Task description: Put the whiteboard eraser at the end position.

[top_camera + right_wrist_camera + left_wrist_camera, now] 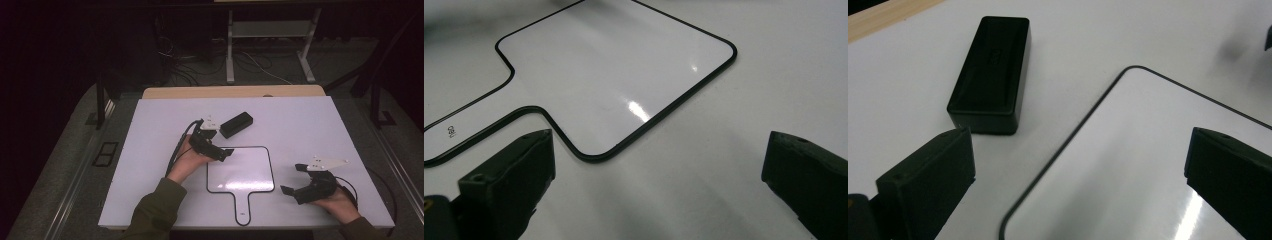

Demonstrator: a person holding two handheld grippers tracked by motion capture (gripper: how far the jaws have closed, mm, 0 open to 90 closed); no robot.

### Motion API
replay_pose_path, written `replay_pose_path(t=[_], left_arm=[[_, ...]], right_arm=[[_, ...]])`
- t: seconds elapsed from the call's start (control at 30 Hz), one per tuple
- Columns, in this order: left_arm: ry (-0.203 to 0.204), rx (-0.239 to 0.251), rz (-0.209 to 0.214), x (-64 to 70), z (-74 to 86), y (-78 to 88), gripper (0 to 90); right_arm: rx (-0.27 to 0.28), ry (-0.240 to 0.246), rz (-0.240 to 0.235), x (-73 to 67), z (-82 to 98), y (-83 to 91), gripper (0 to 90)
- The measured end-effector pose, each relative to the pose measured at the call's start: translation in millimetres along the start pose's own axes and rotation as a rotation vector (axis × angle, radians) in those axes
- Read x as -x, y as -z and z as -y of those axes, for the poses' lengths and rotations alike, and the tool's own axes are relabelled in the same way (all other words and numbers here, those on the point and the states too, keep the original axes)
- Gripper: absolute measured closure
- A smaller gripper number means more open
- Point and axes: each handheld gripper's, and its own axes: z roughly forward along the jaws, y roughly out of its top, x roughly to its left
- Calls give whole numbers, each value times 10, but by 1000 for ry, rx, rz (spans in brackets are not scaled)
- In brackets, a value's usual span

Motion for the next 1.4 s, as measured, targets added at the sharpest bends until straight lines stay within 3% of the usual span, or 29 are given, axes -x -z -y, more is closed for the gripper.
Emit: replay_pose_path(t=[0.27, 0.5, 0.77, 0.93, 1.4], left_arm=[[11, 11, 10, 120, 166, 140, 0], [-12, 25, 11, 246, 356, 300, 0], [14, 68, 9, 337, 638, 525, 0], [14, 77, -7, 356, 792, 648, 0], [35, 70, -51, 356, 1041, 853, 0]], right_arm=[[4, 6, -2, -2, 0, 5, 0], [6, 7, -2, -8, -3, 9, 0], [6, 8, -3, -10, -5, 7, 0], [8, 8, 0, -16, -8, 12, 0], [5, 10, 4, -18, -6, 7, 0]])
